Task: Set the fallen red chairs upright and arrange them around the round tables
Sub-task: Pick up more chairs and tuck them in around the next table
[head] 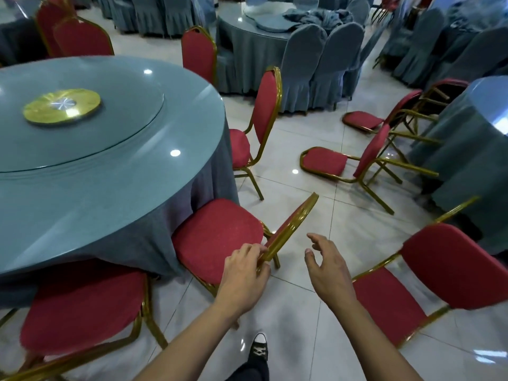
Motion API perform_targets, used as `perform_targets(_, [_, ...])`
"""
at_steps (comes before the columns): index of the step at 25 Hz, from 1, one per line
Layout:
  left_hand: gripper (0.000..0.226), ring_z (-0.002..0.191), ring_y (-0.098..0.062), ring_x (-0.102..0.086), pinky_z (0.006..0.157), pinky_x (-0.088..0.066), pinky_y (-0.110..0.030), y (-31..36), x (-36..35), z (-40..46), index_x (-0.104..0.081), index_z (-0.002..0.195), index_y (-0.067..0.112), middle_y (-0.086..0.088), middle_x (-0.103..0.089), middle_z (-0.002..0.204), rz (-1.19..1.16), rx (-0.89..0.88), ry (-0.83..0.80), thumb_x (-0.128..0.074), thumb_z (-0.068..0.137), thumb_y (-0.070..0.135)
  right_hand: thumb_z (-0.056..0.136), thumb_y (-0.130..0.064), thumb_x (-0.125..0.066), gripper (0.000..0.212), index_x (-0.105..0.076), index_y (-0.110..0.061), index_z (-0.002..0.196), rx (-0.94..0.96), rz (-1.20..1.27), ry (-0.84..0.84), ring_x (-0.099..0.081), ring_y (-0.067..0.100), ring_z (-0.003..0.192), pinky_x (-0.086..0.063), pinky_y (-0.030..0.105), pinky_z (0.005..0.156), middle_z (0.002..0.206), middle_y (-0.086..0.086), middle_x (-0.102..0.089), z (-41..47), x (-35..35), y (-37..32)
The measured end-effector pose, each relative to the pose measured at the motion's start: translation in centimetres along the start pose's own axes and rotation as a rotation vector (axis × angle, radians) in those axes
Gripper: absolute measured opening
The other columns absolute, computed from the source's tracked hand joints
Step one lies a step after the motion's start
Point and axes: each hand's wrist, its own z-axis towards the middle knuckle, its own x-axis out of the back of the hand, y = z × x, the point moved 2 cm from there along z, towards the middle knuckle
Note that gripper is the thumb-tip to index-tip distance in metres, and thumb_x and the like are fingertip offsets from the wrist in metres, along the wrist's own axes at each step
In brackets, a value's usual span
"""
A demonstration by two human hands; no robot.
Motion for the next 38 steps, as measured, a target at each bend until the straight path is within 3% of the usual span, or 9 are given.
perform_targets(6, [0.029, 0.111, -0.013, -0.047, 0.097, -0.035, -0.034, 1.3, -3.6, 9.3, -0.05, 0.13, 0.033, 0.011, -0.051, 0.128, -0.033, 0.144, -0.021, -0.043, 0.101, 0.037, 0.102, -0.032, -0.05, 0.037, -0.046, -0.037, 0.137, 0.015, -0.07, -0.054, -0.052, 0.006, 0.12, -0.042, 0.027, 0.092, 0.129, -0.011, -0.053, 11.2, 3.4, 3.1])
perform_targets(10, [0.041, 0.117, -0.019, -0.047, 0.102, -0.038, -0.04, 1.1, -6.4, 10.7, -0.035, 0.145, 0.033, 0.005, -0.043, 0.138, 0.074, 0.193, -0.213, -0.029, 0.106, 0.042, 0.101, -0.043, -0.05, 0.045, -0.04, -0.037, 0.144, 0.045, -0.102, -0.131, -0.049, 0.013, 0.13, -0.045, 0.035, 0.102, 0.139, -0.008, -0.05, 16.3, 3.5, 4.1])
perform_targets(12, [0.043, 0.118, -0.018, -0.047, 0.104, -0.038, -0.039, 0.9, -7.4, 10.8, -0.03, 0.148, 0.037, 0.006, -0.043, 0.14, -0.018, 0.247, -0.258, -0.02, 0.106, 0.046, 0.098, -0.055, -0.048, 0.057, -0.032, -0.037, 0.149, 0.048, -0.115, -0.196, -0.04, 0.018, 0.139, -0.04, 0.042, 0.111, 0.15, -0.005, -0.041, 18.9, 2.3, 5.0])
perform_targets(16, [0.049, 0.123, -0.013, -0.048, 0.102, -0.038, -0.036, 1.5, -8.7, 10.0, -0.028, 0.147, 0.045, 0.013, -0.045, 0.139, 0.026, 0.372, -0.122, -0.014, 0.102, 0.058, 0.093, -0.072, -0.031, 0.063, -0.021, -0.049, 0.15, 0.118, -0.102, -0.398, -0.022, 0.024, 0.15, -0.029, 0.049, 0.119, 0.162, -0.002, -0.017, 21.3, -0.9, 7.9])
perform_targets(20, [0.05, 0.087, -0.02, -0.069, 0.079, -0.051, -0.04, 3.2, -11.3, 8.4, -0.049, 0.132, 0.048, 0.008, -0.067, 0.106, 0.126, 0.721, 0.23, -0.014, 0.101, 0.063, 0.084, -0.085, -0.017, 0.085, -0.021, -0.04, 0.156, 0.135, -0.052, -0.45, 0.0, 0.022, 0.154, -0.019, 0.054, 0.122, 0.167, 0.004, -0.002, 22.3, -2.4, 9.1])
perform_targets(23, [0.052, 0.11, -0.028, -0.064, 0.104, -0.034, -0.045, 4.0, -12.8, 9.1, -0.052, 0.138, 0.046, -0.001, -0.065, 0.121, 0.087, 0.85, 0.381, -0.015, 0.103, 0.056, 0.076, -0.093, -0.007, 0.099, -0.023, -0.036, 0.156, 0.23, -0.079, -0.495, 0.005, 0.021, 0.154, -0.016, 0.054, 0.122, 0.168, 0.006, 0.003, 23.9, -3.0, 8.9])
perform_targets(26, [0.054, 0.144, -0.022, -0.034, 0.121, -0.012, -0.044, 3.6, -12.7, 10.9, -0.032, 0.151, 0.049, 0.002, -0.042, 0.151, 0.096, 0.889, 0.494, -0.008, 0.103, 0.058, 0.077, -0.092, -0.007, 0.097, -0.021, -0.035, 0.154, 0.295, -0.09, -0.571, 0.007, 0.025, 0.153, -0.016, 0.055, 0.122, 0.167, 0.009, 0.005, 26.7, -4.0, 8.1])
perform_targets(31, [0.055, 0.154, -0.014, -0.003, 0.124, 0.009, -0.039, 0.6, -10.4, 15.4, -0.01, 0.152, 0.056, 0.003, -0.019, 0.165, 0.112, 0.913, 0.577, 0.003, 0.099, 0.063, 0.082, -0.083, -0.015, 0.086, -0.012, -0.037, 0.154, 0.361, -0.153, -0.731, 0.007, 0.031, 0.153, -0.014, 0.056, 0.123, 0.166, 0.011, 0.008, 33.1, -7.6, 4.2])
perform_targets(38, [0.064, 0.155, -0.016, -0.001, 0.122, 0.014, -0.036, -3.1, -7.8, 20.2, -0.016, 0.154, 0.052, 0.004, -0.016, 0.166, 0.103, 0.931, 0.596, 0.007, 0.096, 0.068, 0.081, -0.084, -0.016, 0.089, -0.013, -0.035, 0.156, 0.407, -0.185, -0.782, 0.01, 0.03, 0.153, -0.011, 0.055, 0.123, 0.166, 0.013, 0.009, 38.9, -11.0, 0.4])
